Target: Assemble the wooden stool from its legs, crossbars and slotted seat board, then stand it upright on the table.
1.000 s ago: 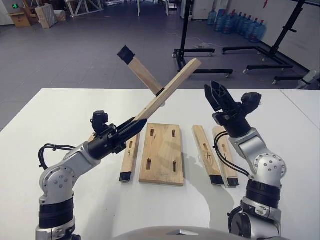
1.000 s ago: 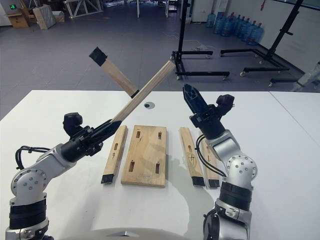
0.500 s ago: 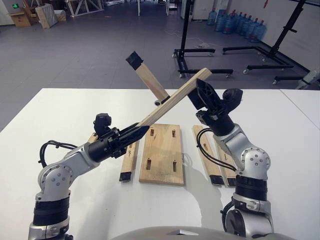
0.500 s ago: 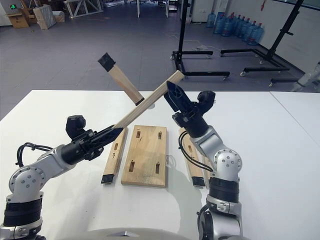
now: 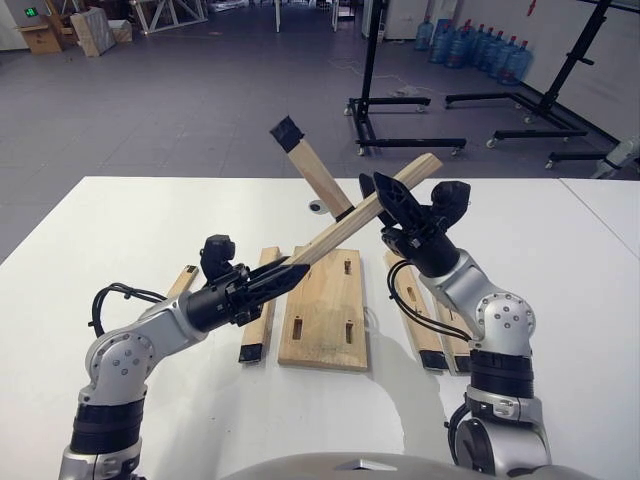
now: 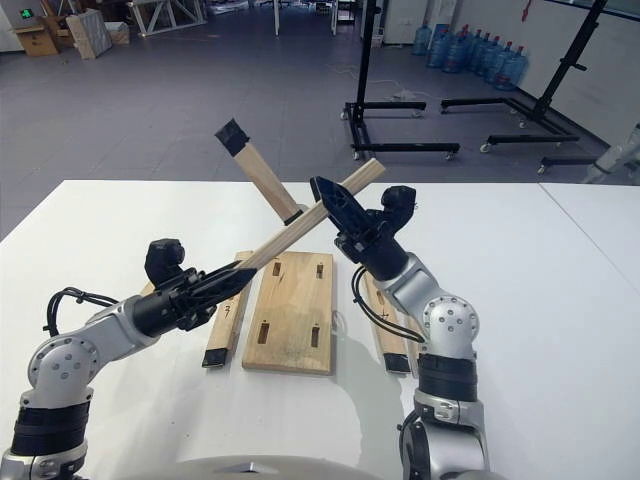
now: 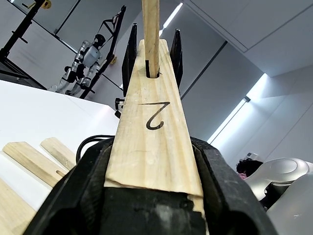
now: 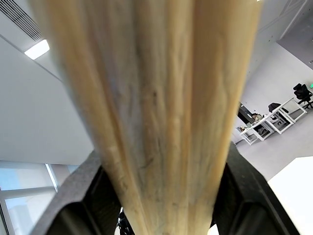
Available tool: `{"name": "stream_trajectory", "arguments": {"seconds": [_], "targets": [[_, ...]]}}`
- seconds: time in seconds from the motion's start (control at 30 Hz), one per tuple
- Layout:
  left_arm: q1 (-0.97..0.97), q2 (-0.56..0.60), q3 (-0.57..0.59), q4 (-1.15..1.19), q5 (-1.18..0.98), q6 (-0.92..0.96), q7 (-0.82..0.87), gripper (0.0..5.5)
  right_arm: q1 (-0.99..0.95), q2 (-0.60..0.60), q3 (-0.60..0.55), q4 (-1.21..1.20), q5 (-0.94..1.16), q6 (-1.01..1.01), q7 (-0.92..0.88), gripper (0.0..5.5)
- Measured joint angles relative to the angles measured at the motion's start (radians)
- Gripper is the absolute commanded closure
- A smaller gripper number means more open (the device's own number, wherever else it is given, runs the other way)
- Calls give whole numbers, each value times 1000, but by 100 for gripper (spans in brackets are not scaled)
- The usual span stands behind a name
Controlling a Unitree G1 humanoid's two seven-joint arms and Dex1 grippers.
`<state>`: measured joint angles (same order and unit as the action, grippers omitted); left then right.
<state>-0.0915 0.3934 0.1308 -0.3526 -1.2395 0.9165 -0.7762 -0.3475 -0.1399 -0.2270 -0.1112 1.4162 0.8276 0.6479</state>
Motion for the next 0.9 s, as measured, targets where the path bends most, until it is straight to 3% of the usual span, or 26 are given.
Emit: {"name": "stream_trajectory", "arguments": {"seconds": [0.07,0.1,0.33,0.43,0.53,0.67,0.9], "targets": [[2,-4,-1,0,4,-3,-4,347,0,-1,1,-2,0,0,0,337],[4,-5,-2,0,7,-8,-7,311,0,-3,1,-5,-1,0,0,337],[12,-11,-2,21,67,-45,5,193,21,-5,12,-101,-123,-106,50,345],[70,14,3,81,117,-58,-4,147,-31,-96,13,-109,-258,-162,67,345],[104,48,6,157,208,-93,-14,101,-122,-239,54,3,-539,-329,154,345],[102,46,-12,207,290,-134,-19,49,-179,-325,140,221,-789,-551,331,345],[97,16,-41,241,353,-163,-40,49,-317,-250,228,593,-986,-880,494,345]]}}
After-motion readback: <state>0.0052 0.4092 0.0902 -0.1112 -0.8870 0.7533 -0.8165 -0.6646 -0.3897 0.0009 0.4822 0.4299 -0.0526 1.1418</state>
